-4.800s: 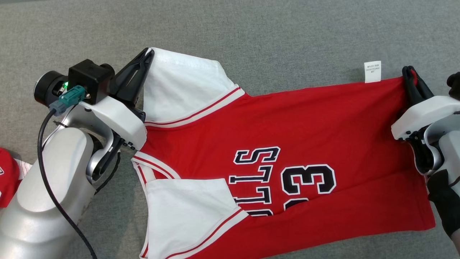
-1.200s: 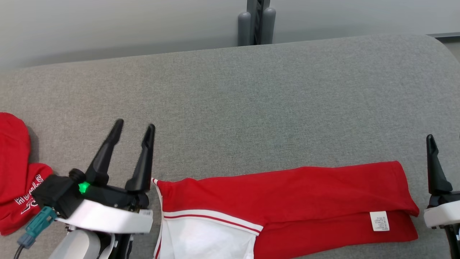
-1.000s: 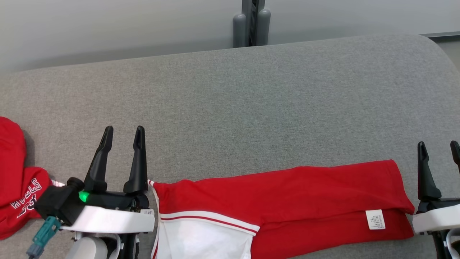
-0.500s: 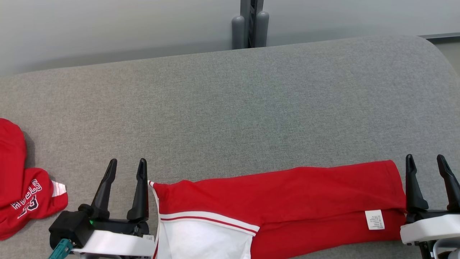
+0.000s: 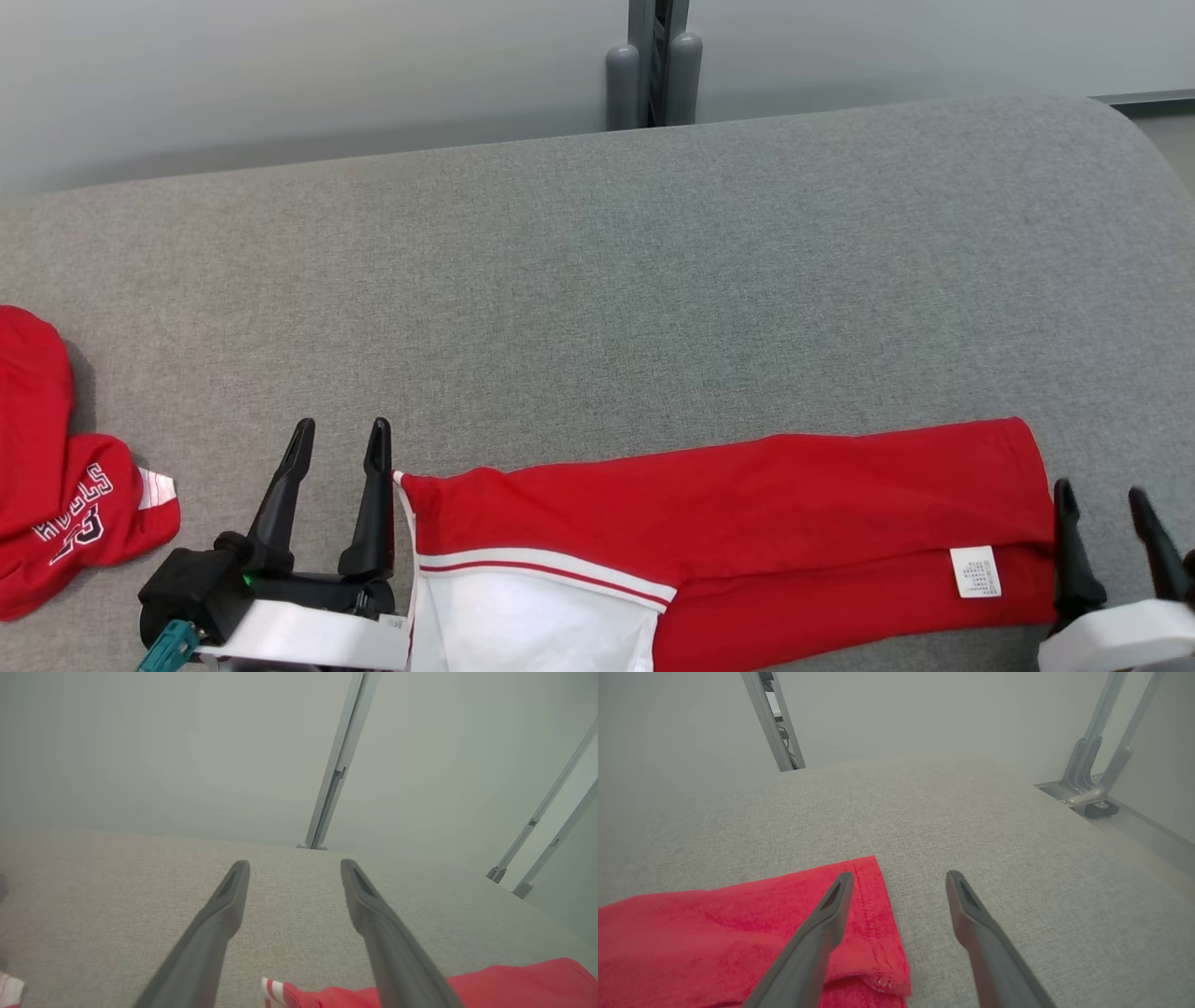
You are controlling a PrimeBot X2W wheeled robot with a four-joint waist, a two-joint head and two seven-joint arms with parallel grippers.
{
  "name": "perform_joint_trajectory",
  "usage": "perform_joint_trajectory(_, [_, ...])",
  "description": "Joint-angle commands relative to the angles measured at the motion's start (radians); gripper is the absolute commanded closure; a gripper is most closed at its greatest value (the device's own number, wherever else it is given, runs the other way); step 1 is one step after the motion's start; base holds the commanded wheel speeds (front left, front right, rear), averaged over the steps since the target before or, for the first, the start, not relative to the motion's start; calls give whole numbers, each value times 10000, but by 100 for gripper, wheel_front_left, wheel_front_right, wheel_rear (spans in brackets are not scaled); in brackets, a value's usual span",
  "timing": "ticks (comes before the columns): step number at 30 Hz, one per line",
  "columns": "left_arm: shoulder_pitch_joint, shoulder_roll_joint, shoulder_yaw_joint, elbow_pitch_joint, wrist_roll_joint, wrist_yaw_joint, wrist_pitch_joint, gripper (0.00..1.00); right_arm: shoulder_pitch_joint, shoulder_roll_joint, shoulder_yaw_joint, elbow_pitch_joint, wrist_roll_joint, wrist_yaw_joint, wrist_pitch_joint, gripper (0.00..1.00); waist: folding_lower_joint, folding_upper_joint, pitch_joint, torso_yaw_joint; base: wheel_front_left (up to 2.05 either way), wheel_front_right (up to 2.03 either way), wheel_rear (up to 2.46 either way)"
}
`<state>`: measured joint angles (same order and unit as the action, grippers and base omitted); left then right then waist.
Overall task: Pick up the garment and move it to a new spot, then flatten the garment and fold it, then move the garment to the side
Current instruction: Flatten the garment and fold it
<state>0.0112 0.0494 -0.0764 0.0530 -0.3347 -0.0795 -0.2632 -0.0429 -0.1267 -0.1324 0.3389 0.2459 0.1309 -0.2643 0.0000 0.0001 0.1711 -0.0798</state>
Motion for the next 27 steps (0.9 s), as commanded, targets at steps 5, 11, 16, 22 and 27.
perform_joint_trajectory(5, [-44,27,-27,38,159,-73,-11,0,-262,57,150,1368,619,-1,-5,0,0,-1,76,24,0,0,0])
perform_joint_trajectory(11, [-147,28,29,55,236,-101,-11,0,-745,-114,756,2449,1459,-1,-3,0,0,-1,221,-7,0,0,0])
perform_joint_trajectory(16, [-207,28,84,61,311,-165,-11,0,-1067,-235,1094,3041,2401,-1,-4,0,0,-1,281,30,0,0,0])
perform_joint_trajectory(22, [-220,28,129,48,376,-190,-11,0,-1232,-184,1834,3429,3020,0,12,4,0,-1,324,70,0,0,0])
perform_joint_trajectory(27, [-217,27,154,73,408,-201,-12,0,-1281,-188,2313,3485,3471,0,18,96,0,-1,294,54,0,0,0])
